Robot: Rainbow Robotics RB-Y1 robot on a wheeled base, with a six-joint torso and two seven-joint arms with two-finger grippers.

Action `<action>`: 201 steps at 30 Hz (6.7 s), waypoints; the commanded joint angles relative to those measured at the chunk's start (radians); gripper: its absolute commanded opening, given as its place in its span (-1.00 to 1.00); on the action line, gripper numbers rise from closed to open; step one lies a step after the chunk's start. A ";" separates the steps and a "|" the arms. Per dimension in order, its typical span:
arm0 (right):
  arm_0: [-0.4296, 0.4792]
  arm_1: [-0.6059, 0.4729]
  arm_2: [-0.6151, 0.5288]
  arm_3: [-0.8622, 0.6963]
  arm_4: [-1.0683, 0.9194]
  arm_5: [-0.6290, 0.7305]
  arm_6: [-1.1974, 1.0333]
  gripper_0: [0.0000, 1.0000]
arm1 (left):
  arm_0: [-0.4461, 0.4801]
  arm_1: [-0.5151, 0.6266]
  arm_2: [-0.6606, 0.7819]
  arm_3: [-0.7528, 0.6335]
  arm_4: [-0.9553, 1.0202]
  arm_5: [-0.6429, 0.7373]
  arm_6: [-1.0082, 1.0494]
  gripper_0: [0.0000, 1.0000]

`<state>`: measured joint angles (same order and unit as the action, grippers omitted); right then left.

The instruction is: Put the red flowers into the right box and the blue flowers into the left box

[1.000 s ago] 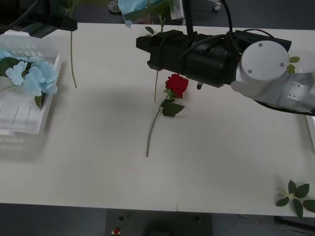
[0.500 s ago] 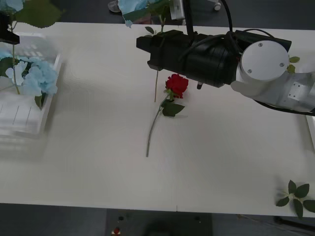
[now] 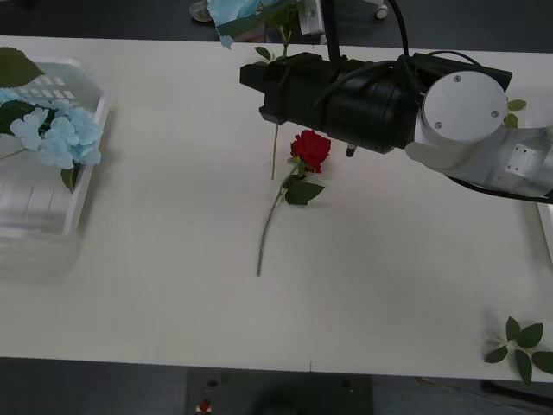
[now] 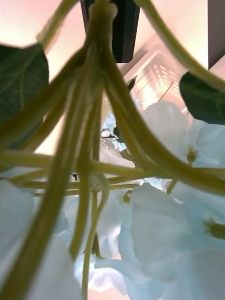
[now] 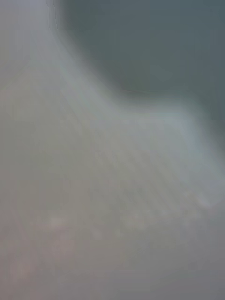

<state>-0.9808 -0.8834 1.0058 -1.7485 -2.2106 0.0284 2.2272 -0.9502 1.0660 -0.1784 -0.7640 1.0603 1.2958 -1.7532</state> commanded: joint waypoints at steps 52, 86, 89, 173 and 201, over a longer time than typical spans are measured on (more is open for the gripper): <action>-0.019 -0.002 -0.006 -0.009 -0.003 -0.004 0.009 -1.00 | 0.025 0.006 -0.164 0.054 0.078 -0.131 -0.123 0.67; -0.019 -0.002 -0.006 -0.009 -0.003 -0.004 0.009 -1.00 | 0.022 -0.103 -0.082 -0.029 1.077 0.240 -0.874 0.67; -0.019 -0.002 -0.006 -0.009 -0.003 -0.004 0.009 -1.00 | 0.038 -0.153 -0.082 -0.018 1.126 0.247 -0.952 0.68; -0.019 -0.002 -0.006 -0.009 -0.003 -0.004 0.009 1.00 | 0.159 -0.612 -0.271 -0.244 1.242 -0.032 -0.952 -1.00; 0.139 0.075 -0.013 -0.031 0.008 -0.025 0.020 1.00 | 0.249 -0.322 -0.247 -0.298 1.428 0.020 -0.952 -1.00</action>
<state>-0.8865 -0.8403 1.0455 -1.7356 -2.2103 0.0114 2.2272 -0.7135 0.6775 -0.4450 -1.0339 2.4609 1.3055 -2.7004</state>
